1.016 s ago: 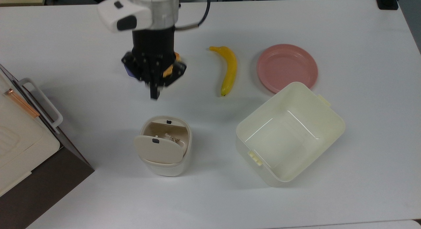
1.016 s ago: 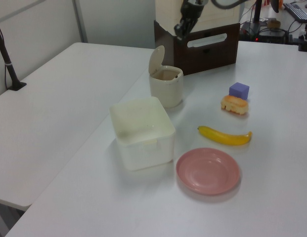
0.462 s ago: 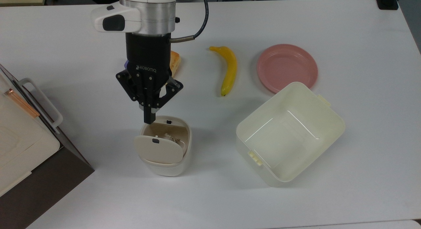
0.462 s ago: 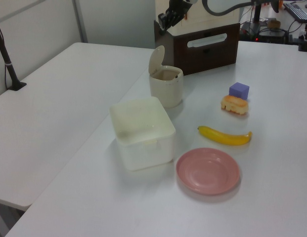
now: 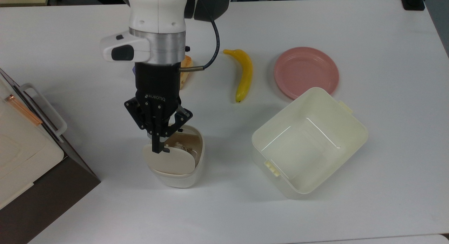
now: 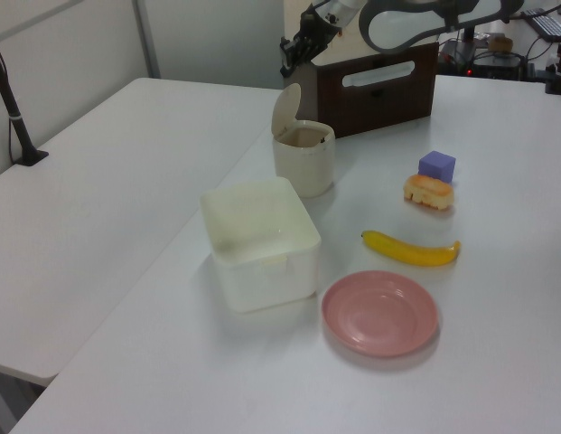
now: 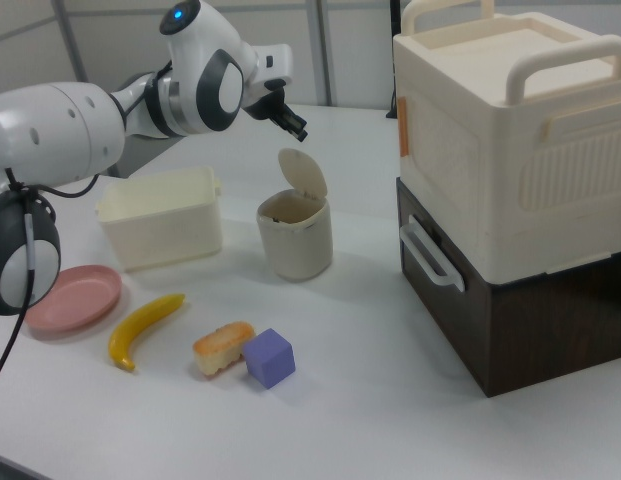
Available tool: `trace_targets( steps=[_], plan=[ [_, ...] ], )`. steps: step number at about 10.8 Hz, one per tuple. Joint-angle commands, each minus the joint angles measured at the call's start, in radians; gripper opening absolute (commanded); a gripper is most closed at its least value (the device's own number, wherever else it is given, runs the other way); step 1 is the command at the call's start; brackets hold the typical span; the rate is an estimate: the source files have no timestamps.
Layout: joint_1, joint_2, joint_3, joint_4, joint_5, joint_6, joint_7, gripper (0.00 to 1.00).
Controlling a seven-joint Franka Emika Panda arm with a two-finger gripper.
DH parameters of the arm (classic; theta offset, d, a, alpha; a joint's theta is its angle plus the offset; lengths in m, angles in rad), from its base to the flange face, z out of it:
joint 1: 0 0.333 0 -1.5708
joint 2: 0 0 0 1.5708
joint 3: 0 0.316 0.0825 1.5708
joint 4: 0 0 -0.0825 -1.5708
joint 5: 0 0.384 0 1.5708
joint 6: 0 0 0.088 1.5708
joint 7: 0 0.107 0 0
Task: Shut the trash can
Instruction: 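Push the raised lid down toward the can rim with the gripper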
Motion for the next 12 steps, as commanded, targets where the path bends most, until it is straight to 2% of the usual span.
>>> trace_targets(
  steps=[1,12],
  plan=[
    [0.016,0.038,-0.017,0.035,-0.051,0.044,0.029,0.0],
    [0.022,0.034,-0.019,-0.031,-0.134,0.039,0.032,0.0]
  ],
)
